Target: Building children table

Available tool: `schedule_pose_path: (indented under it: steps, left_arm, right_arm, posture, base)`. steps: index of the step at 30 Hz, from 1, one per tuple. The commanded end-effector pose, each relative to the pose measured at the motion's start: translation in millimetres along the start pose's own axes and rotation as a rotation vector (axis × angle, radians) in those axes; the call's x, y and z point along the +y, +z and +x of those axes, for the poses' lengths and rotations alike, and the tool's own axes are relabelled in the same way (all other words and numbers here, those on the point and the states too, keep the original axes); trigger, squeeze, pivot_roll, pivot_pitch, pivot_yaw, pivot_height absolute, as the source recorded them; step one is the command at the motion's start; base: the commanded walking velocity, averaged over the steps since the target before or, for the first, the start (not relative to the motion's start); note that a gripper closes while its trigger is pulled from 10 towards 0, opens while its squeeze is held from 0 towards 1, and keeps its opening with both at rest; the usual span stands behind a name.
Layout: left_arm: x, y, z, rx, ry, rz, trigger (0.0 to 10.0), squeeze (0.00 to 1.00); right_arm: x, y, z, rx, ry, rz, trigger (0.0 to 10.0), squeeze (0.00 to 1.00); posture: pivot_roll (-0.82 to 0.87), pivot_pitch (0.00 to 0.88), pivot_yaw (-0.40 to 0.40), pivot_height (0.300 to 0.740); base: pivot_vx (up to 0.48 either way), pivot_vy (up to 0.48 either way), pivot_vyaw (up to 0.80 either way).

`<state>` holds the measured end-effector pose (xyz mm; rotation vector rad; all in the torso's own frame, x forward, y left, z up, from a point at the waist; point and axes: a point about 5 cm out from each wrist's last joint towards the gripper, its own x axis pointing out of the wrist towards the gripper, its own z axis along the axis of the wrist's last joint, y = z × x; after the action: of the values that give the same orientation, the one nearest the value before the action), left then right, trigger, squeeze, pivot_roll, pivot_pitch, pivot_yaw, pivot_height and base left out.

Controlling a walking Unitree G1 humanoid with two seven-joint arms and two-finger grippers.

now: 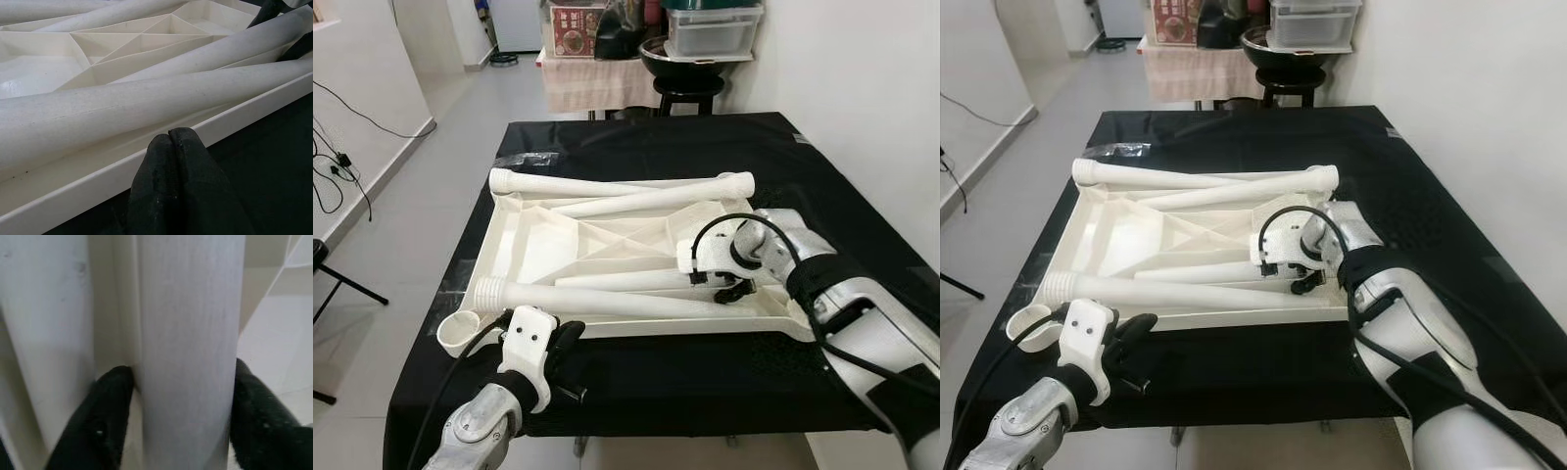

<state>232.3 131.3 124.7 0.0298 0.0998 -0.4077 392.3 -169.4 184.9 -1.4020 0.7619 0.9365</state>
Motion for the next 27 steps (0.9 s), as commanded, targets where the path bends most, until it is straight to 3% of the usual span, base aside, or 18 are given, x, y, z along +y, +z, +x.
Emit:
schedule_pose_path:
  steps: [1, 7, 15, 16, 17, 19, 24, 26, 27]
  left_arm:
    - [-1.0, 1, -0.9, 0.002, 0.002, -0.009, 10.0, 0.00]
    - [-0.9, 1, -0.9, 0.002, 0.003, -0.011, 10.0, 0.00]
    - [-1.3, 1, -0.3, 0.002, 0.004, -0.012, 10.0, 0.00]
    - [-1.6, 0, -0.4, 0.002, 0.003, -0.011, 10.0, 0.00]
    - [-1.6, 0, -0.4, 0.002, 0.003, -0.011, 10.0, 0.00]
    - [-2.0, 0, -0.6, 0.004, 0.001, -0.009, 10.0, 0.00]
    - [-2.1, 0, -0.8, 0.004, -0.001, -0.007, 10.0, 0.00]
    - [-1.7, 0, -1.1, 0.004, -0.002, -0.004, 10.0, 0.00]
    - [-1.7, 0, -1.1, 0.004, -0.002, -0.004, 10.0, 0.00]
  right_arm:
    - [-1.4, 2, 0.5, 0.006, -0.024, -0.017, 0.0, 0.00]
    - [-7.1, 3, -4.5, -0.026, -0.063, -0.002, 0.0, 0.00]
    - [-19.2, 12, -17.0, -0.179, -0.132, 0.075, 0.0, 0.00]
    - [-27.7, 15, -27.4, -0.273, -0.184, 0.122, 0.0, 0.00]
    - [-27.7, 15, -27.4, -0.273, -0.184, 0.122, 0.0, 0.00]
    - [-41.8, 17, -48.0, -0.446, -0.278, 0.212, 0.0, 0.00]
    - [-47.0, 15, -57.9, -0.541, -0.320, 0.269, 0.0, 0.00]
    - [-48.6, 8, -66.1, -0.658, -0.333, 0.354, 0.0, 0.00]
    - [-48.6, 8, -66.1, -0.658, -0.333, 0.354, 0.0, 0.00]
  posture:
    - [-0.02, 0.046, -0.040, 0.740]
    - [-0.02, 0.046, -0.041, 0.740]
    - [-0.02, 0.042, -0.042, 0.740]
    - [-0.02, 0.040, -0.040, 0.740]
    - [-0.02, 0.040, -0.040, 0.740]
    - [-0.02, 0.037, -0.037, 0.740]
    - [-0.02, 0.035, -0.037, 0.740]
    - [-0.02, 0.030, -0.032, 0.740]
    - [-0.02, 0.030, -0.032, 0.740]
  base:
    - [0.000, 0.000, 0.00]
    - [0.000, 0.000, 0.00]
    - [0.000, 0.000, 0.00]
    - [0.000, 0.000, 0.00]
    - [0.000, 0.000, 0.00]
    - [0.000, 0.000, 0.00]
    - [0.000, 0.000, 0.00]
    - [0.000, 0.000, 0.00]
    - [0.000, 0.000, 0.00]
